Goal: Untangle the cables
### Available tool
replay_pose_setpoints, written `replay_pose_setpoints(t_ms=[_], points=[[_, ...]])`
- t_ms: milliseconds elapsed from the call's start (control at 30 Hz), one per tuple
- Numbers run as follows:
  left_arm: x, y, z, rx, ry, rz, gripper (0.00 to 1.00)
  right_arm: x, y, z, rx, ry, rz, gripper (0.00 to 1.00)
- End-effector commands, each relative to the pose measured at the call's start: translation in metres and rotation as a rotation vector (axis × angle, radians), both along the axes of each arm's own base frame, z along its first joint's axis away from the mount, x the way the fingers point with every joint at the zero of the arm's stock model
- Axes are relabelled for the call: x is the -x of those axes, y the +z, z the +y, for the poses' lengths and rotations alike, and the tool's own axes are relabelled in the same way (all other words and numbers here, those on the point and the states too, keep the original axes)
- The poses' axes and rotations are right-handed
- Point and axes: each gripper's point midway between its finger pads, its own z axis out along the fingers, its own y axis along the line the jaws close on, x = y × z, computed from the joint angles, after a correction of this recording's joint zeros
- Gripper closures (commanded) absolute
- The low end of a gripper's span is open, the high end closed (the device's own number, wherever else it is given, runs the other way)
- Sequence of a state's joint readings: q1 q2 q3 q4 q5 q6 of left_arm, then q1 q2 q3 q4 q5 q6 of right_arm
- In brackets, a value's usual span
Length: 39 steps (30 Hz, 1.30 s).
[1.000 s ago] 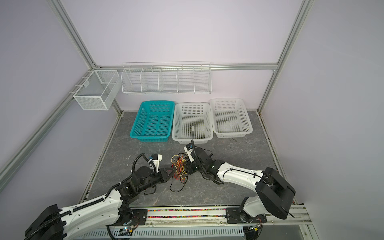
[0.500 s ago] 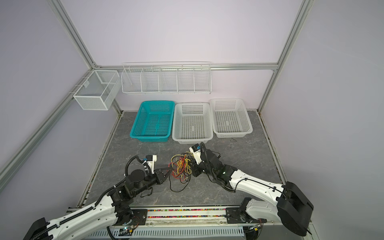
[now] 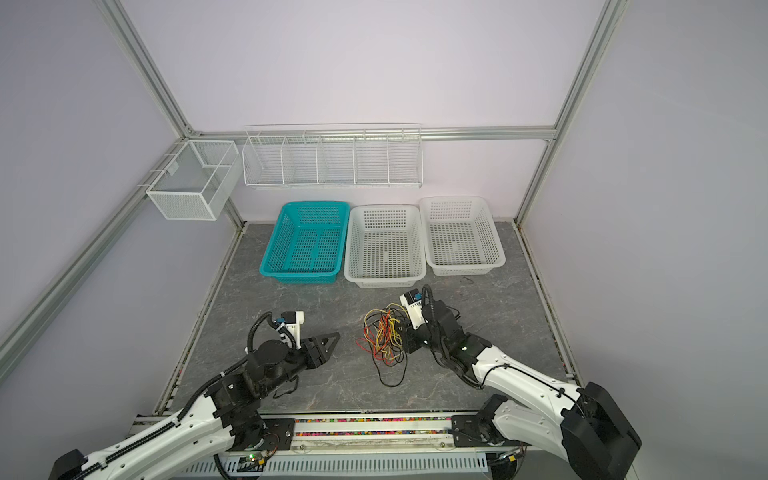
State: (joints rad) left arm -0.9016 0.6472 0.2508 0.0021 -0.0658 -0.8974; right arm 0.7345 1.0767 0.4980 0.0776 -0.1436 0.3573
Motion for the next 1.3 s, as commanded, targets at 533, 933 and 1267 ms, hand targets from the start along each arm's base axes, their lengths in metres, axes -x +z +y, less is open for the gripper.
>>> replay_pose_setpoints(t_ms=[533, 933, 1267], points=[[-0.002, -0.003, -0.103, -0.036, -0.221, 0.122, 0.24, 0.02, 0.029, 0.023, -0.145, 0.155, -0.057, 0.94], [-0.003, -0.002, -0.12, -0.012, -0.271, 0.111, 0.81, 0.027, 0.027, 0.032, -0.17, 0.201, -0.021, 0.94], [0.001, -0.007, -0.117, -0.017, -0.291, 0.098, 1.0, 0.027, 0.026, 0.029, -0.153, 0.187, -0.019, 0.94]])
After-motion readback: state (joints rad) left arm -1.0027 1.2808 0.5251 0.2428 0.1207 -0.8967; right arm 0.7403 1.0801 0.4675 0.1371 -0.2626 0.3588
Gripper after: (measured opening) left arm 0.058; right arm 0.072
